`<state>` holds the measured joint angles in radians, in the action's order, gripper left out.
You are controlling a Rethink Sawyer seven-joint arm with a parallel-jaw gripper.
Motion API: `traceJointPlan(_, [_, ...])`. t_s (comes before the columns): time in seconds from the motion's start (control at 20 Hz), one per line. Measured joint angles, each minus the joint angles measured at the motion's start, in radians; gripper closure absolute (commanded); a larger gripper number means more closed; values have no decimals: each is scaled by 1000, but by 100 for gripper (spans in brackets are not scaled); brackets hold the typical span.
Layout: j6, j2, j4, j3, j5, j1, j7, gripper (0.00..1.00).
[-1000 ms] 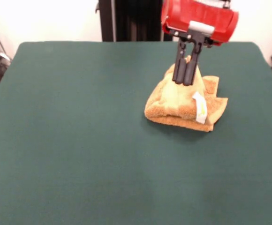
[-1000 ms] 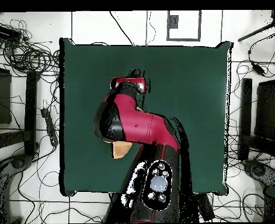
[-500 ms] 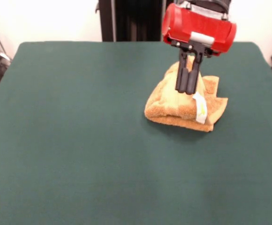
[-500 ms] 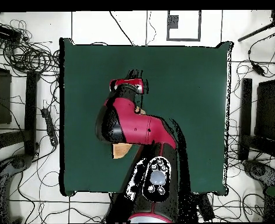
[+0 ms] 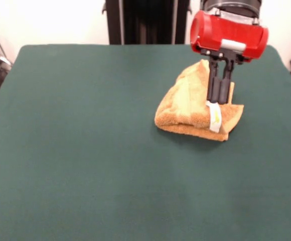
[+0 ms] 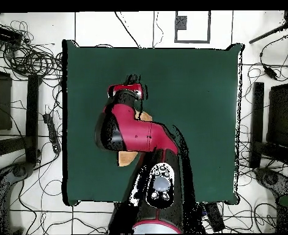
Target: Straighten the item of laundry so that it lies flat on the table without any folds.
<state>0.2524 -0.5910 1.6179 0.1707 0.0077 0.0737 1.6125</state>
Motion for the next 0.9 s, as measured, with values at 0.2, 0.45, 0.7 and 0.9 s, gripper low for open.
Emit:
traceJointPlan(0.2, [0, 0, 0, 0, 10, 9, 0, 100])
traceJointPlan(0.45, [0, 0, 0, 0, 17, 10, 0, 100])
traceJointPlan(0.7, [0, 1, 0, 0, 23, 12, 0, 100])
traceJointPlan(0.9, [0, 1, 0, 0, 23, 13, 0, 100])
